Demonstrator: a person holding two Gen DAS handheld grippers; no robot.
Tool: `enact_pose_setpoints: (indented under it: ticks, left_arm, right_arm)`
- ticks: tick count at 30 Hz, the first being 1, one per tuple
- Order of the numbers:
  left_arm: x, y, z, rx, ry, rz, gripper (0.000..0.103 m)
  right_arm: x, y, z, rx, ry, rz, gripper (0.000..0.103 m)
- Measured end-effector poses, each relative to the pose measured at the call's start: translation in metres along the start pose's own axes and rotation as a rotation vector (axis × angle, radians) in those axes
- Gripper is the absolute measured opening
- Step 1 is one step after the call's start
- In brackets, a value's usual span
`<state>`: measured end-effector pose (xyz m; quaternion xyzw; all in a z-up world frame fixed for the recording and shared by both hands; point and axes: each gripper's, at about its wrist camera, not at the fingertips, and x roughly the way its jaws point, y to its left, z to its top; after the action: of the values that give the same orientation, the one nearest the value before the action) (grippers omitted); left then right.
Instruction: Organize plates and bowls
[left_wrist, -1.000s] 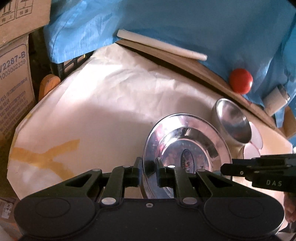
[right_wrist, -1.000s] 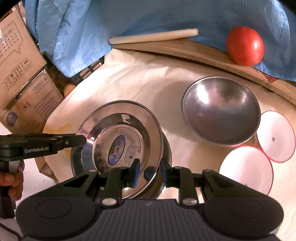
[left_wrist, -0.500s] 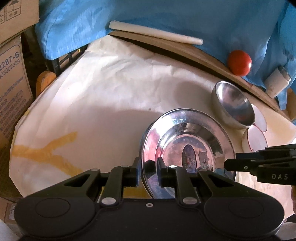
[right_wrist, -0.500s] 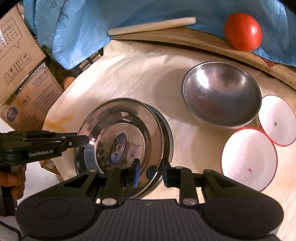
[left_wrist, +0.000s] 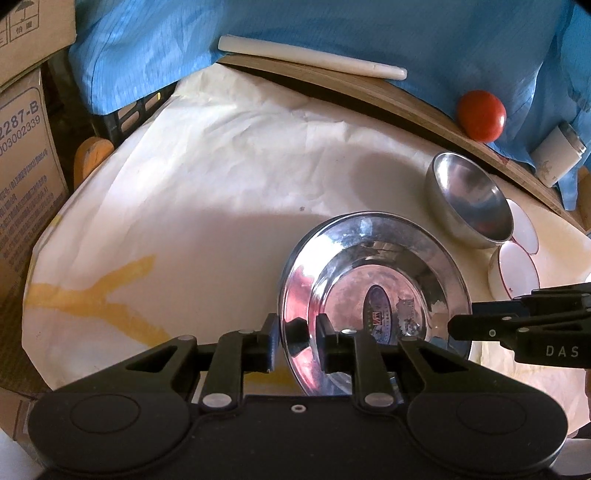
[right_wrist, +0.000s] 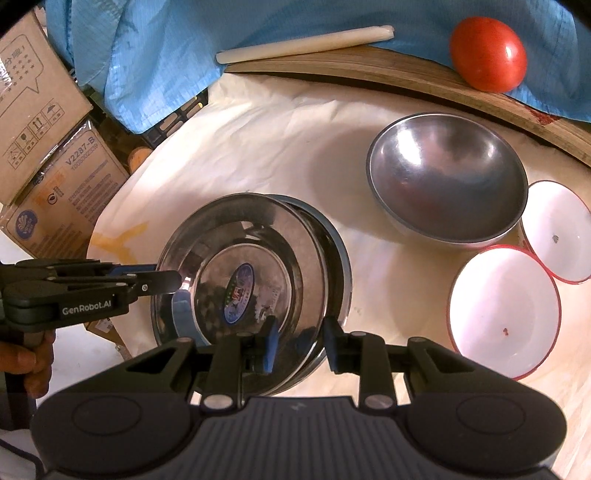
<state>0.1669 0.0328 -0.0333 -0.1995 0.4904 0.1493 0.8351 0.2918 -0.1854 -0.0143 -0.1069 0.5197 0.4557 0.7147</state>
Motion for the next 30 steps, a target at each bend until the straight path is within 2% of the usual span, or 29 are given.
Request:
enact_pose_setpoints:
  ticks: [12,24,30]
  left_arm:
    - [-0.0001,0.0014,-0.0004,-0.008,0.005,0.003,0.023]
    - [0.0019,0.0012,0.0004,-0.002,0.004,-0.011,0.026]
    - [0.0040,0.0019,0.0023,0.001,0.003,-0.018,0.032]
  right_arm:
    - [0.0004,0.0006,0.0009,0.003,0.006,0.012,0.037]
    - [-0.0002,0.0028,0.0001,0.011,0.004,0.015,0.037]
    - [-0.0018,0.0013,0.0000,0.024,-0.007,0.008,0.037]
